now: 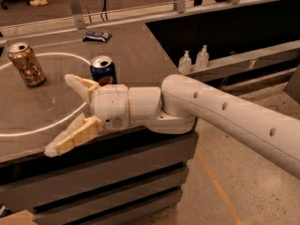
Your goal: Move orange can near rxbar blueberry
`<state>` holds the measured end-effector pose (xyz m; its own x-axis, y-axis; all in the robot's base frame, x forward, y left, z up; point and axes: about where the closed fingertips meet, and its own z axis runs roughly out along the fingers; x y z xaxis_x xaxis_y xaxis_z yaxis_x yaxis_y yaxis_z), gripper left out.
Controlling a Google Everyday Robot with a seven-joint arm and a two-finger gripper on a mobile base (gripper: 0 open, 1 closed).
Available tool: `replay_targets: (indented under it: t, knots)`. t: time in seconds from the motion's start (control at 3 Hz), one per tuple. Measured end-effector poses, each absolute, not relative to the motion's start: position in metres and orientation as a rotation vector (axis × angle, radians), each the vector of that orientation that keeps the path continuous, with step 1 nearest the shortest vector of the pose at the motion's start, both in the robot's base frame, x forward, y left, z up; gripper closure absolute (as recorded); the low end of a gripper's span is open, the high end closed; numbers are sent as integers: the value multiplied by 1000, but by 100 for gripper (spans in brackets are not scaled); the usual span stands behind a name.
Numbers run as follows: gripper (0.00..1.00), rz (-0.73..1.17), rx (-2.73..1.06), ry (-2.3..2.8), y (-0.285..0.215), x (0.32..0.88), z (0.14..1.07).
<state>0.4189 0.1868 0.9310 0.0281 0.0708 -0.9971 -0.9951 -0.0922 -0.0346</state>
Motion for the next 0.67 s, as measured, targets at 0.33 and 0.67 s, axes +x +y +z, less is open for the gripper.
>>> replay_targets:
  t: [0.33, 0.67]
  knots:
    - [0, 1296, -1270, 1152, 215, 417, 926]
    - [0, 1225, -1231, 1320, 238, 426, 911]
